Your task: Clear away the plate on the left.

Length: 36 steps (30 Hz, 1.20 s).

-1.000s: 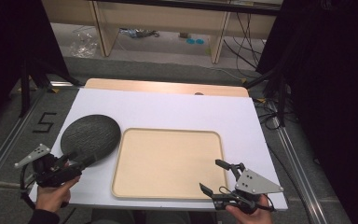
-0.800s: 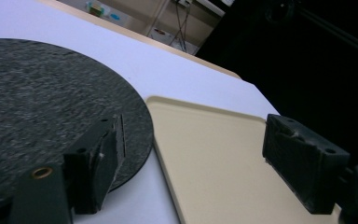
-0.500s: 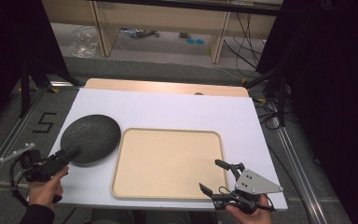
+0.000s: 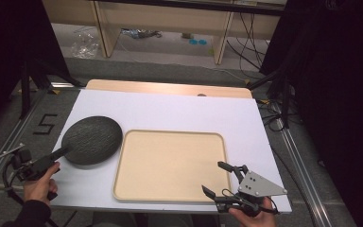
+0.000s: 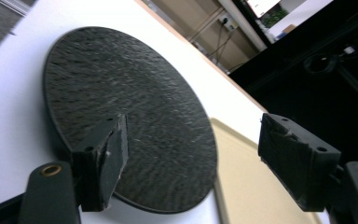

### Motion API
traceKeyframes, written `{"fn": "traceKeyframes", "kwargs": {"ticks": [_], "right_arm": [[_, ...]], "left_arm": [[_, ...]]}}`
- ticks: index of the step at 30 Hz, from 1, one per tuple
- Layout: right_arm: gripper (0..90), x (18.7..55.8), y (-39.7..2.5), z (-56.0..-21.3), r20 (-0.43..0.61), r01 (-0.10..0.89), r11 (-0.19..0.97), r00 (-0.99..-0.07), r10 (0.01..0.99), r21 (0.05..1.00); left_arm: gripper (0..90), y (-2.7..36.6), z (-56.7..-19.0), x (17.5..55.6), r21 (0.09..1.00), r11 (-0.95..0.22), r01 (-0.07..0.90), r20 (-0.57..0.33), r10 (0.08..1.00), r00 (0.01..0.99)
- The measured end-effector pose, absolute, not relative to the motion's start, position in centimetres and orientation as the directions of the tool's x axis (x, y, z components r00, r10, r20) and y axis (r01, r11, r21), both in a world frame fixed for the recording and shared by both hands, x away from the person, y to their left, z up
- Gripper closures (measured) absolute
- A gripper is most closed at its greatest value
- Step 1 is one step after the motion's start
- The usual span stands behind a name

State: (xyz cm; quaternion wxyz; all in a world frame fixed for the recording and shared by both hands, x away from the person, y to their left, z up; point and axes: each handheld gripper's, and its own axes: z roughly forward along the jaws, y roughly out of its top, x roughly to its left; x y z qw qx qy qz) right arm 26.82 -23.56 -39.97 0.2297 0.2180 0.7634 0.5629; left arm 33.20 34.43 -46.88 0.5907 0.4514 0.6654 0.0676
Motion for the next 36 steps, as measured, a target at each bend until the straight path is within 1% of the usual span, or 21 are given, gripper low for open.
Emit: {"fn": "traceKeyframes", "kwargs": {"ticks": [4, 10, 19, 24, 27, 28, 29, 36], "right_arm": [[17.9, 26.8, -23.6, -40.0, -0.108, 0.075, 0.277, -0.800, 0.590, 0.958], [18.1, 26.8, -23.6, -40.0, -0.107, 0.074, 0.275, -0.801, 0.589, 0.959], [18.3, 26.8, -23.6, -40.0, -0.110, 0.072, 0.281, -0.806, 0.581, 0.957], [18.3, 26.8, -23.6, -40.0, -0.112, 0.075, 0.289, -0.808, 0.579, 0.954], [18.5, 26.8, -23.5, -40.0, -0.112, 0.066, 0.275, -0.804, 0.584, 0.959], [18.5, 26.8, -23.6, -40.0, -0.112, 0.073, 0.288, -0.810, 0.576, 0.955], [18.5, 26.8, -23.6, -40.0, -0.114, 0.072, 0.289, -0.809, 0.577, 0.954], [19.1, 26.8, -23.5, -40.0, -0.117, 0.064, 0.284, -0.807, 0.578, 0.957]], "left_arm": [[24.4, 34.7, -47.2, 33.7, 0.613, 0.597, 0.517, -0.728, 0.681, 0.078], [24.1, 34.9, -47.6, 34.3, 0.619, 0.575, 0.534, -0.702, 0.710, 0.050], [24.6, 35.7, -48.3, 34.9, 0.600, 0.587, 0.544, -0.704, 0.710, 0.011], [25.0, 35.8, -48.6, 35.1, 0.593, 0.584, 0.554, -0.703, 0.711, 0.003], [25.0, 35.8, -48.8, 35.4, 0.588, 0.584, 0.559, -0.704, 0.710, -0.002], [25.1, 35.9, -48.9, 35.4, 0.586, 0.585, 0.561, -0.708, 0.706, 0.003], [25.1, 35.9, -48.9, 35.4, 0.583, 0.579, 0.570, -0.696, 0.717, -0.017], [25.5, 36.2, -49.2, 35.9, 0.557, 0.598, 0.577, -0.718, 0.696, -0.028]]}}
